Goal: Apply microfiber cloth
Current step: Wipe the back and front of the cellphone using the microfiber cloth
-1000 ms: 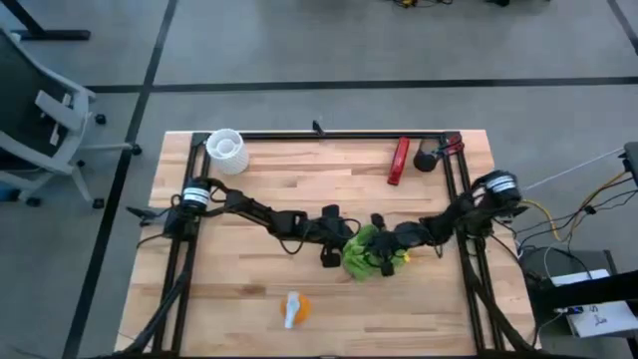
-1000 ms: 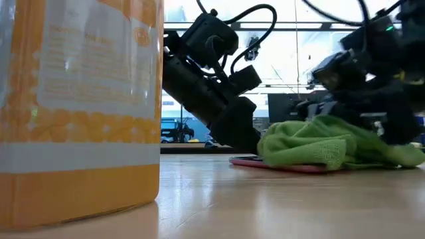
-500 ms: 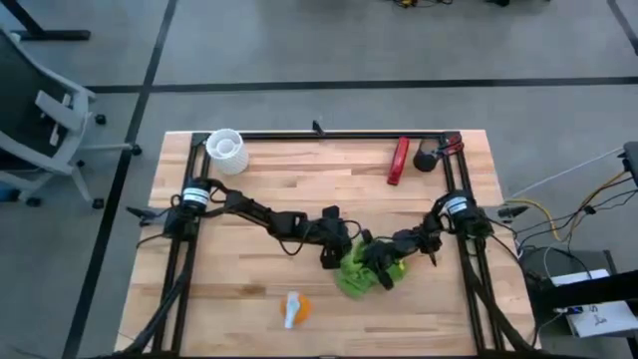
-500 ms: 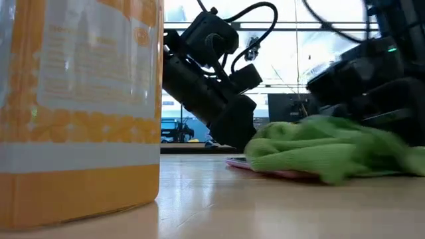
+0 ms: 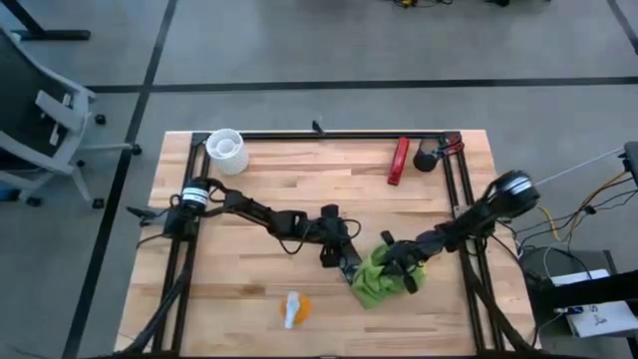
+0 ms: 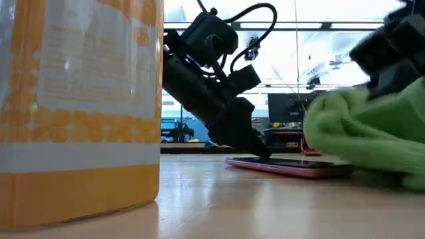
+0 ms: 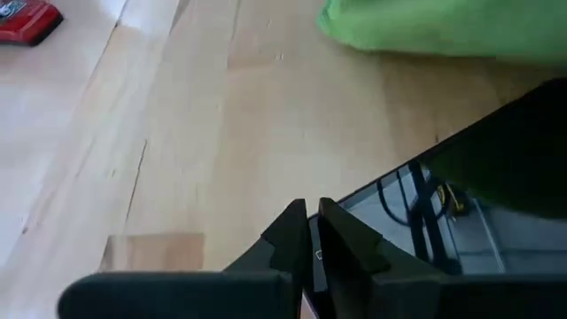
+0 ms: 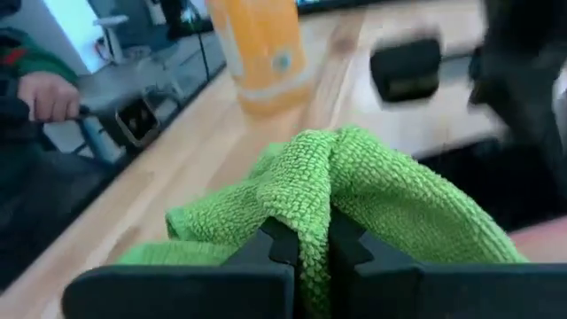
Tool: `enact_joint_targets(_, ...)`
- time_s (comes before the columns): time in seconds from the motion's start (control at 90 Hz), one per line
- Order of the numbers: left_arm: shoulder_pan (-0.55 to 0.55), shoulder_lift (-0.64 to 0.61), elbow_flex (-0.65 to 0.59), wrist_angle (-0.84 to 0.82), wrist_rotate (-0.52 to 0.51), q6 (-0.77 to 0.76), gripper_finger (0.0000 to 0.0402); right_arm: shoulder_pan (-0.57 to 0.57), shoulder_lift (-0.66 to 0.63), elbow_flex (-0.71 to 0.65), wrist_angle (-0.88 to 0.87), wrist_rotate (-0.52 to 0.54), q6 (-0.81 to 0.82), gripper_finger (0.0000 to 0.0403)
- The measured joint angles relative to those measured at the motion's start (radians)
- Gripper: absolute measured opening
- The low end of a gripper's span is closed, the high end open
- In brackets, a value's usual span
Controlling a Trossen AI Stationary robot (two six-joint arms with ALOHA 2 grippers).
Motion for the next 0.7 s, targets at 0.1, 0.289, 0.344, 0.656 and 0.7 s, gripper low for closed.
enact_joint_targets(0.1,-0.004,-0.044,-0.003,-0.031,0.000,0.001,0.0020,-0.013,-0.088,0.026,-0.132,0.084,-0.059,0.0000)
enact_joint_targets(0.289,-0.032,-0.130,-0.001,-0.084,0.000,-0.007,0.0020,-0.096,-0.083,0.149,-0.381,0.073,-0.156,0.0000)
enact_joint_targets(0.344,-0.046,-0.126,-0.007,-0.097,0.000,-0.019,0.0020,-0.115,-0.045,0.184,-0.383,0.026,-0.184,0.0000)
enact_joint_targets(0.656,-0.079,-0.004,-0.067,-0.032,-0.044,-0.110,0.0020,-0.152,0.308,0.302,-0.167,-0.089,-0.206,0.0000)
enact_joint_targets(0.7,-0.079,0.012,-0.069,-0.033,-0.046,-0.117,0.0020,-0.153,0.358,0.315,-0.119,-0.115,-0.183,0.0000)
